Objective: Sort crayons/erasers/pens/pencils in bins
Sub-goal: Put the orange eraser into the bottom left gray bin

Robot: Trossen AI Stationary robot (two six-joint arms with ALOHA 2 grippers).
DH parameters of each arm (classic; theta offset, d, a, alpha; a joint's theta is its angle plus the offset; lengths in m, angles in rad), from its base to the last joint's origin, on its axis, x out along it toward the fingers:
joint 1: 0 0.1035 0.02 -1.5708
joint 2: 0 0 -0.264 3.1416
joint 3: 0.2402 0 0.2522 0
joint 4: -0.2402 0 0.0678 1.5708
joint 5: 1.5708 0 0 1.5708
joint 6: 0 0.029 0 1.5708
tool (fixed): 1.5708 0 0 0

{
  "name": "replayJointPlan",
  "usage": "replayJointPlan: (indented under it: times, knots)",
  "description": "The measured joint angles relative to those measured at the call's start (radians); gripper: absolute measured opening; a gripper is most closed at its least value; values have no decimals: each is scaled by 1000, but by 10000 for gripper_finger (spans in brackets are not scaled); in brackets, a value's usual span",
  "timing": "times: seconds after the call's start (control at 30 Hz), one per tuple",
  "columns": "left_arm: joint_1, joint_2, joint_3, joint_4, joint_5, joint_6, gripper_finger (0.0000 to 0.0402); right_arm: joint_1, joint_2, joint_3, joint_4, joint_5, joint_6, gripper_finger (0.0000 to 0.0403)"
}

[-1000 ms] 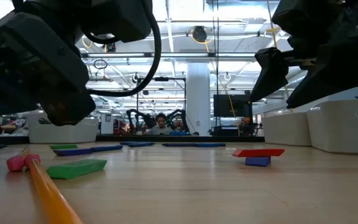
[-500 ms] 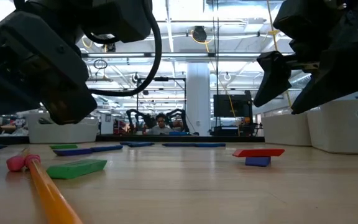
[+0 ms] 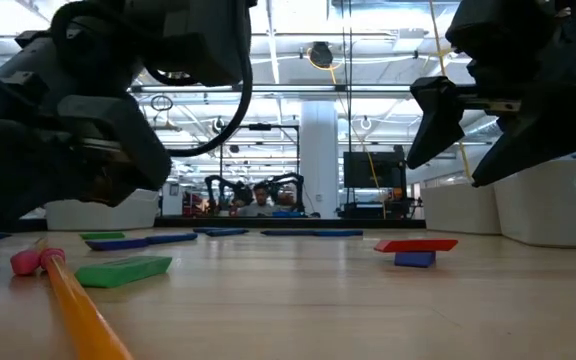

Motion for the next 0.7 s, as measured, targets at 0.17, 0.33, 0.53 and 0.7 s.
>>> replayJointPlan:
  times: [0.17, 0.33, 0.53, 0.7]
  knots:
    - [6, -1, -22, 111, 24, -28, 127, 0, 0, 0, 3, -81, -5, 325]
    - [4, -6, -88, 176, 48, -42, 108, 2, 0, 0, -3, -179, 45, 325]
    - [2, -8, -123, 231, 52, -58, 122, 27, 0, 0, -4, -203, 30, 325]
    - [7, -8, -124, 223, 42, -20, 107, 32, 0, 0, 1, -202, 22, 325]
